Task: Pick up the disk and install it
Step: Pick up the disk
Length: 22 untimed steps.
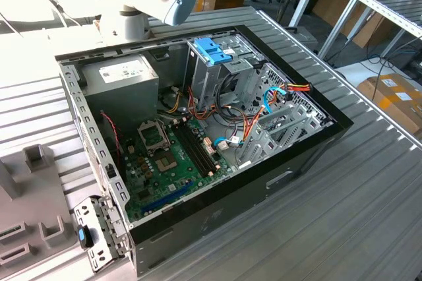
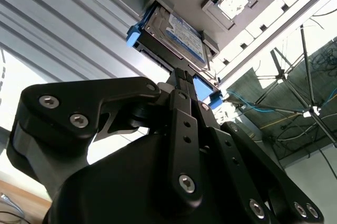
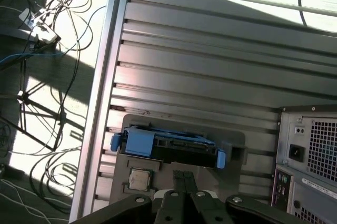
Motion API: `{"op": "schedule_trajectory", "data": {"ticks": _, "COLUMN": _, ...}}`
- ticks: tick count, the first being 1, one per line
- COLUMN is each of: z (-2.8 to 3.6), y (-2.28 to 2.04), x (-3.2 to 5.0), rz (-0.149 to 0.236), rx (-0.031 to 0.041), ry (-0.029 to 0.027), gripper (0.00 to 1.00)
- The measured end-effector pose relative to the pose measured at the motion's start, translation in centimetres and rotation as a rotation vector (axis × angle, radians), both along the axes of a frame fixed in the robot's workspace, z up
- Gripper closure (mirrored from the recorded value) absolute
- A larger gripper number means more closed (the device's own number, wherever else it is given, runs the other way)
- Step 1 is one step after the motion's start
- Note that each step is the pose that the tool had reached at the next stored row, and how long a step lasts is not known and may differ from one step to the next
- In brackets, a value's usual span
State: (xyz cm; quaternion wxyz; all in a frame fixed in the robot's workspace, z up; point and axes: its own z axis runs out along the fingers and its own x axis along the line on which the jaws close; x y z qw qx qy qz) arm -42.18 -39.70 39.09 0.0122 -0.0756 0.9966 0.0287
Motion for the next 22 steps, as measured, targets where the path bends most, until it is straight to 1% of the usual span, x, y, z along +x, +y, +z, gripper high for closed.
{"op": "schedule_trajectory", "data": {"ticks": 22, "z": 0.00, "y": 0.00, "x": 0.00, "rz": 0.025, "rx": 0.0000, "ry": 0.0000, "gripper": 0.89}}
